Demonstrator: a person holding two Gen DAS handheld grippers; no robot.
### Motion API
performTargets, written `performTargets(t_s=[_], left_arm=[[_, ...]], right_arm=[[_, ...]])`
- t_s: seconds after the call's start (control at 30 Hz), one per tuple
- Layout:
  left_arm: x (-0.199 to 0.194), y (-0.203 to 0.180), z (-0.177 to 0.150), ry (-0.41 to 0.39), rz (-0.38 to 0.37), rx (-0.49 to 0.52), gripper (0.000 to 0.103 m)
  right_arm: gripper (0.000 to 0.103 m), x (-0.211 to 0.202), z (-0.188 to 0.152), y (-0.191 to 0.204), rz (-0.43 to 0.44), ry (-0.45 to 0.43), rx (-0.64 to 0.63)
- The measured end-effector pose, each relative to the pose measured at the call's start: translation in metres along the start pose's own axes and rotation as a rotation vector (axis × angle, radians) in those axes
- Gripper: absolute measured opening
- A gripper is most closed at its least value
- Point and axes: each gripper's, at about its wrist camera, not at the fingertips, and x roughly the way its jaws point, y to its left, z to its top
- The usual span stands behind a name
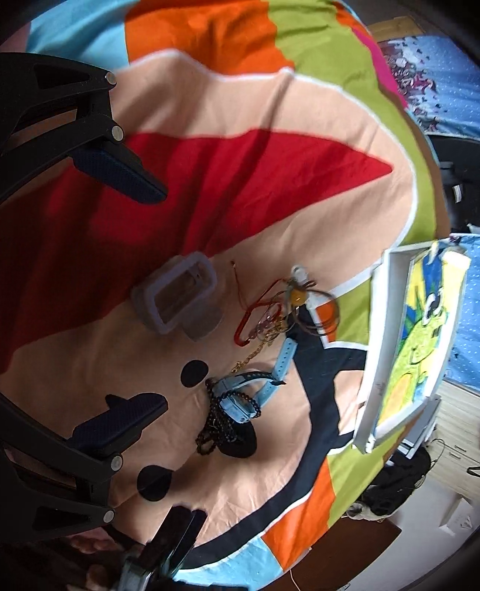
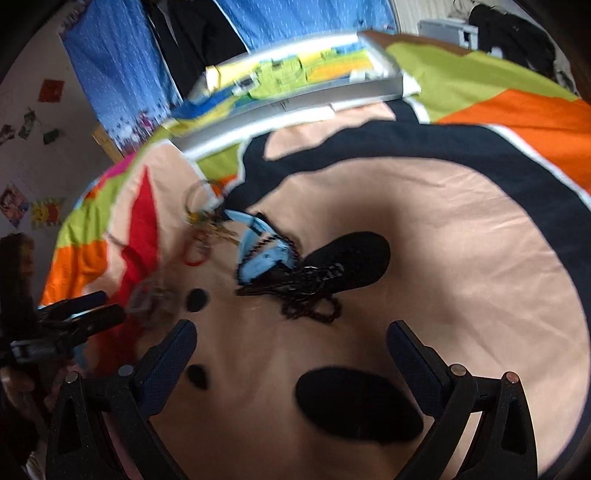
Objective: Organize jewelry
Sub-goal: 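Grasp the black bead bracelet with the right tool while the left tool grasps the grey plastic holder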
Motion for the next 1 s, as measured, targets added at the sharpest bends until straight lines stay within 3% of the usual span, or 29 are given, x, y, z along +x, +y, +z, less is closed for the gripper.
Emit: performTargets(t_s=[0.23,0.4,0.5,0.57,0.73,1.0], left_arm=[[0.023,0.001,0.006,0.014,0.022,0.016,0.096],[0.034,0.004,0.005,0.042,0.037,0.000,0.065],[0.035,0.007,0.005,0.041,0.046,-0.009,0.051],[0.035,0.008,0.005,0.040,0.036,-0.016,0.051],[0.029,0.010,0.004,0.020,0.041,-0.019,0.050],[0.019,0.001,0.004,-0.037,0.025,-0.006,0.050]], right_arm=[[0.081,0.046,0.013,-0.002,-0.080,0.062,-0.108],[0.060,0.059,0.017,-0.002,-0.086,0.050,-0.126],[0.054,0.062,0.017,0.001,-0.089,0.052,-0.143],[0.048,0.065,0.014,0.004,-0.095,0.061,-0.167],[0.015,0.068,0.009,0.013,-0.128,0.070,-0.213],[0.006,0.036,0.010,0.016,-0.091,-0.017,-0.162]])
